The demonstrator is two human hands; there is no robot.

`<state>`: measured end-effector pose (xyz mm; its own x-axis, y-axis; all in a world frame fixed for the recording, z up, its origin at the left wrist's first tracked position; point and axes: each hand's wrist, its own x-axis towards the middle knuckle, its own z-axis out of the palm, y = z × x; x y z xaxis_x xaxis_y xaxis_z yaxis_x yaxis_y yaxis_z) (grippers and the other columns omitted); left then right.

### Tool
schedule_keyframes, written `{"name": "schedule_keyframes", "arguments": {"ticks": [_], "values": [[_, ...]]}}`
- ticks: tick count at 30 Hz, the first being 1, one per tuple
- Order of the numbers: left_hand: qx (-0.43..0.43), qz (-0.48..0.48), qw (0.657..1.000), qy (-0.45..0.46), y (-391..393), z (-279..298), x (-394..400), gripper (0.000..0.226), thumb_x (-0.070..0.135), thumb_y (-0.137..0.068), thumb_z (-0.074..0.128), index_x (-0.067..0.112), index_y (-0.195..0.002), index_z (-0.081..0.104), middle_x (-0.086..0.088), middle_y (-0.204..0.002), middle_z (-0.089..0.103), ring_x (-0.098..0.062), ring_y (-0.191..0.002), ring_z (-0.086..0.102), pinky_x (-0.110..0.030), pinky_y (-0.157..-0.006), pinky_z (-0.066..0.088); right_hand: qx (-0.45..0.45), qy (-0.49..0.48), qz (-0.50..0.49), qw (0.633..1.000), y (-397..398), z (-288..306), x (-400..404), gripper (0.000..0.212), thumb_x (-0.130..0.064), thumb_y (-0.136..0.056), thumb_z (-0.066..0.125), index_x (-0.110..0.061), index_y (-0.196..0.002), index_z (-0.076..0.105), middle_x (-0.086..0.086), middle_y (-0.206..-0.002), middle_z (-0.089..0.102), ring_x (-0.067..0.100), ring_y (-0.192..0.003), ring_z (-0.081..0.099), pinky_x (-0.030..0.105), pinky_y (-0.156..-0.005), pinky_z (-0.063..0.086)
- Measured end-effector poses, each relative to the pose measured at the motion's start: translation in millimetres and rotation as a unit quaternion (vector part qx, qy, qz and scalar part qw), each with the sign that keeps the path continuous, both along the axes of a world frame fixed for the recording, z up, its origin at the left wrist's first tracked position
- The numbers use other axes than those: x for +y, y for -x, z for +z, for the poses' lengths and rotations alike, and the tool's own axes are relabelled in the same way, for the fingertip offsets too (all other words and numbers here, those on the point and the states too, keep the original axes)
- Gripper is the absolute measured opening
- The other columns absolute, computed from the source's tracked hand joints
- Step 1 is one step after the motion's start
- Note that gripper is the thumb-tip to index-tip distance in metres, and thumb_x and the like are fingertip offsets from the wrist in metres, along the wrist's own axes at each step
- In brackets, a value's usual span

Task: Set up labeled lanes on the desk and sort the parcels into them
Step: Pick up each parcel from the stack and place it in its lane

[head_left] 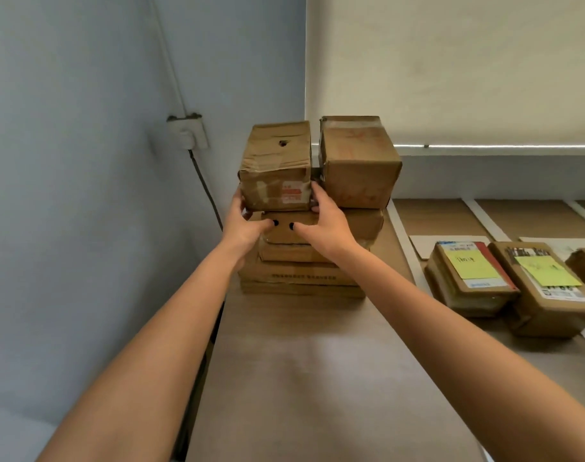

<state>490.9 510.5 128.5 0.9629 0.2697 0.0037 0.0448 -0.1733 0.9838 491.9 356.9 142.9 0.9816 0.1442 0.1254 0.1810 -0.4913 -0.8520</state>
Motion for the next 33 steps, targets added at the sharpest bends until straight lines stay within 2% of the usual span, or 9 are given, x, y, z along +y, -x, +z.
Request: {"name": "schedule_keyframes", "arguments": {"ticks": [5,11,14,18,22,28,31,33], "values": [[-0.017,0.013,0.999,0.028,19,3,-3,0.086,-0.004,-0.076,0.07,0.023,-0.145,0.027,-0.003,-0.141,0.045,-0.017,-0.13,0.042,-0.033,-0.1,0.04,-0.004,-0.038,0.003,0.999,11,11,3,0.079,-0.01,-0.08,0.068,-0.023,-0.146,0.027,0.002,-0.14,0.045,0.017,-0.129,0.043,0.039,-0.107,0.04],[-0.055,0.028,0.998,0.033,68,49,2,0.082,-0.009,-0.075,0.067,0.017,-0.143,0.032,-0.006,-0.136,0.051,-0.018,-0.129,0.045,-0.03,-0.102,0.04,-0.042,-0.085,0.031,0.995,54,61,6,0.074,-0.006,-0.079,0.067,-0.026,-0.141,0.033,0.0,-0.134,0.049,0.016,-0.123,0.048,0.041,-0.103,0.044],[-0.072,0.028,0.996,0.034,103,81,-2,0.082,-0.006,-0.076,0.068,0.018,-0.145,0.03,-0.005,-0.14,0.047,-0.018,-0.131,0.041,-0.038,-0.108,0.036,-0.058,-0.092,0.032,0.994,86,93,0,0.071,-0.005,-0.081,0.068,-0.026,-0.14,0.034,0.0,-0.136,0.047,0.015,-0.124,0.046,0.035,-0.105,0.043],[-0.111,0.022,0.993,0.039,163,117,-14,0.081,-0.005,-0.078,0.067,0.02,-0.144,0.029,-0.004,-0.138,0.047,-0.016,-0.129,0.041,-0.041,-0.11,0.035,-0.085,-0.097,0.04,0.991,139,127,-14,0.071,-0.004,-0.081,0.068,-0.029,-0.138,0.032,0.002,-0.138,0.046,0.011,-0.12,0.045,0.024,-0.095,0.044],[-0.128,0.021,0.991,0.027,215,138,-31,0.08,-0.001,-0.078,0.069,0.021,-0.144,0.03,-0.002,-0.137,0.046,-0.017,-0.13,0.041,-0.038,-0.11,0.036,-0.098,-0.103,0.037,0.989,193,143,-37,0.072,-0.006,-0.081,0.067,-0.033,-0.138,0.032,0.002,-0.136,0.05,0.017,-0.126,0.047,0.041,-0.105,0.043],[-0.142,-0.011,0.99,-0.025,275,161,-68,0.078,0.003,-0.079,0.069,0.025,-0.144,0.032,-0.001,-0.143,0.041,-0.016,-0.131,0.038,-0.033,-0.106,0.035,-0.113,-0.095,0.004,0.989,256,156,-86,0.074,-0.008,-0.082,0.067,-0.036,-0.141,0.033,-0.002,-0.128,0.056,0.016,-0.12,0.052,0.045,-0.102,0.045],[-0.148,-0.019,0.988,-0.029,297,170,-94,0.076,0.001,-0.079,0.069,0.024,-0.142,0.034,0.002,-0.134,0.04,-0.016,-0.126,0.041,-0.037,-0.107,0.038,-0.121,-0.102,-0.016,0.987,280,160,-113,0.074,-0.011,-0.081,0.07,-0.031,-0.142,0.034,-0.001,-0.127,0.057,0.011,-0.118,0.05,0.041,-0.102,0.044],[-0.145,-0.018,0.989,-0.026,309,174,-118,0.075,-0.001,-0.08,0.067,0.025,-0.142,0.035,0.002,-0.126,0.035,-0.013,-0.116,0.042,-0.028,-0.099,0.042,-0.125,-0.105,-0.03,0.986,293,160,-134,0.073,-0.014,-0.08,0.071,-0.027,-0.142,0.036,-0.001,-0.128,0.057,0.005,-0.113,0.046,0.037,-0.1,0.045]]}}
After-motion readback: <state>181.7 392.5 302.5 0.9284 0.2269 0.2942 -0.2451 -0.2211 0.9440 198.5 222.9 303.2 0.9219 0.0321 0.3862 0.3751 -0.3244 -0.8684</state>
